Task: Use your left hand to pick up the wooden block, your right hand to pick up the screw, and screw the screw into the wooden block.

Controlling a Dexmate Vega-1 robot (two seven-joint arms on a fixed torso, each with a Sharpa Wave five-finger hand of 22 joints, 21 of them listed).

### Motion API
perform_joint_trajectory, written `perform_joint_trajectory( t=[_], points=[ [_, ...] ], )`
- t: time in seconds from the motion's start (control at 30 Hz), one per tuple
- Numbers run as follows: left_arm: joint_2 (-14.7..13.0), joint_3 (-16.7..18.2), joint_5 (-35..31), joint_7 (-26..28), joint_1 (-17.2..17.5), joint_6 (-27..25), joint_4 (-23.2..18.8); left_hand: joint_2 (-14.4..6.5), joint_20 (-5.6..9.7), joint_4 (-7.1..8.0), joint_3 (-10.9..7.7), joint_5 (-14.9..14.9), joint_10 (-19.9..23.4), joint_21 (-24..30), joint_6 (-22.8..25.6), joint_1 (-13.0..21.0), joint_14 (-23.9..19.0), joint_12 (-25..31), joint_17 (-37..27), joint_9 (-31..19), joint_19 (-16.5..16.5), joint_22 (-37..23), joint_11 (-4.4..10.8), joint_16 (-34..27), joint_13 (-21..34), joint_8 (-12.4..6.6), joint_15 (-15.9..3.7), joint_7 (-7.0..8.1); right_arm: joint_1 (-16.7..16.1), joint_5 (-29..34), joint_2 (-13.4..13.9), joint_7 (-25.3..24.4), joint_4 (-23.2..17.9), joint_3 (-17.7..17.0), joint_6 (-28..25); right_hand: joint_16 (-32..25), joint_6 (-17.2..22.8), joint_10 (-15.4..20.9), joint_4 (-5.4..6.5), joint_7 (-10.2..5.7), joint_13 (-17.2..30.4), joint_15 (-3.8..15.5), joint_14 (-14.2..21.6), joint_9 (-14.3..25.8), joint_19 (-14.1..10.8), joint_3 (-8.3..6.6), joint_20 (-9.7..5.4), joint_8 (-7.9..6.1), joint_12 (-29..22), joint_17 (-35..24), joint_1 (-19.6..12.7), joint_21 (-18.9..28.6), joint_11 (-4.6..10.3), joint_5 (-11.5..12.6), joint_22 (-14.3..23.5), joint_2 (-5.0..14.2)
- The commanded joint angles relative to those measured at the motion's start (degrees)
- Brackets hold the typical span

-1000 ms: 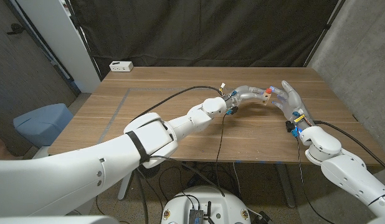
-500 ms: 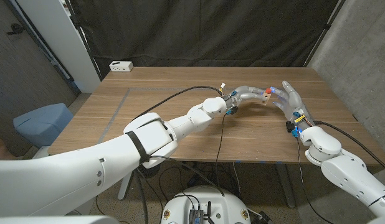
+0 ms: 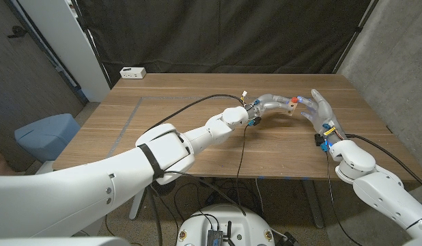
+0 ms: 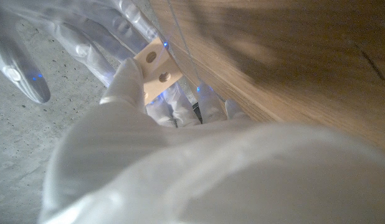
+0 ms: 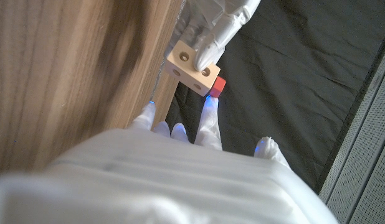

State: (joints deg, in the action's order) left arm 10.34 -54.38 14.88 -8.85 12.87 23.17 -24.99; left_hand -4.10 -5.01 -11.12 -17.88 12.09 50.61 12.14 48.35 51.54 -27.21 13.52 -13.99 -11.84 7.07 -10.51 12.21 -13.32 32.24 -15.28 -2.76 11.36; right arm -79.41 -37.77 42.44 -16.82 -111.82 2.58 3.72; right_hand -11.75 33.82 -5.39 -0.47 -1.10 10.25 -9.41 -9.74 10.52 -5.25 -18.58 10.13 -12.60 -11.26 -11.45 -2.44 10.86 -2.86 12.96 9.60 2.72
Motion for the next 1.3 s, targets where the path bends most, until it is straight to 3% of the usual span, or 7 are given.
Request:
perform_joint_trajectory(
  t=[0.03, 0.63, 1.3],
  points=[
    [0.5, -0.1, -0.2, 0.0, 0.0, 0.8, 0.7, -2.2, 0.02, 2.48, -2.42, 0.3, 0.7, 0.0, 4.5, -0.9, -0.5, 1.0, -0.1, -0.2, 0.7, -0.2, 0.05, 0.0, 0.3, -0.55, -5.48, -1.82, -1.6, 0.3, -0.3, -0.3, -0.8, -0.9, 0.4, -0.4, 0.8, 0.4, -0.16, -0.03, 0.2, 0.39, -0.8, 0.3, -0.3, 0.27, 0.08, -0.57, -0.6, -0.1, 0.0, 0.4, 0.05, 0.3, 0.2, 0.47],
    [0.9, -0.1, -0.2, 0.0, 0.0, 1.1, 1.3, -2.2, 0.10, 2.47, -2.45, 0.3, 0.7, 0.0, 4.6, -0.9, -0.6, 1.0, 0.0, -0.2, 0.7, -0.2, 0.05, 0.0, 0.3, -0.61, -5.48, -1.70, -3.3, 0.7, -0.7, 0.2, -1.6, -1.9, 1.1, -0.5, 4.7, 2.2, -0.24, 0.13, 0.2, 0.60, 0.0, 0.2, -0.7, 0.25, 0.15, -1.31, -0.7, 0.0, -0.2, 0.4, 1.26, 0.3, 0.2, 0.58],
    [1.4, 0.0, -0.3, -0.2, -0.2, 2.3, 2.7, -2.3, 0.08, 2.51, -2.52, 0.3, 0.7, 0.0, 4.6, -0.9, -0.5, 1.0, 0.0, -0.2, 0.6, -0.2, 0.06, 0.1, 0.3, -0.60, -5.44, -1.87, -4.5, 0.1, -0.1, 4.5, -1.2, -2.7, 3.3, -0.4, 7.2, 3.2, -0.23, 0.37, 0.1, 0.86, 0.3, 0.2, -0.6, 0.28, 0.28, -1.57, -0.7, 0.0, -0.3, 0.2, 2.27, 0.4, 0.2, 0.65]
  ],
)
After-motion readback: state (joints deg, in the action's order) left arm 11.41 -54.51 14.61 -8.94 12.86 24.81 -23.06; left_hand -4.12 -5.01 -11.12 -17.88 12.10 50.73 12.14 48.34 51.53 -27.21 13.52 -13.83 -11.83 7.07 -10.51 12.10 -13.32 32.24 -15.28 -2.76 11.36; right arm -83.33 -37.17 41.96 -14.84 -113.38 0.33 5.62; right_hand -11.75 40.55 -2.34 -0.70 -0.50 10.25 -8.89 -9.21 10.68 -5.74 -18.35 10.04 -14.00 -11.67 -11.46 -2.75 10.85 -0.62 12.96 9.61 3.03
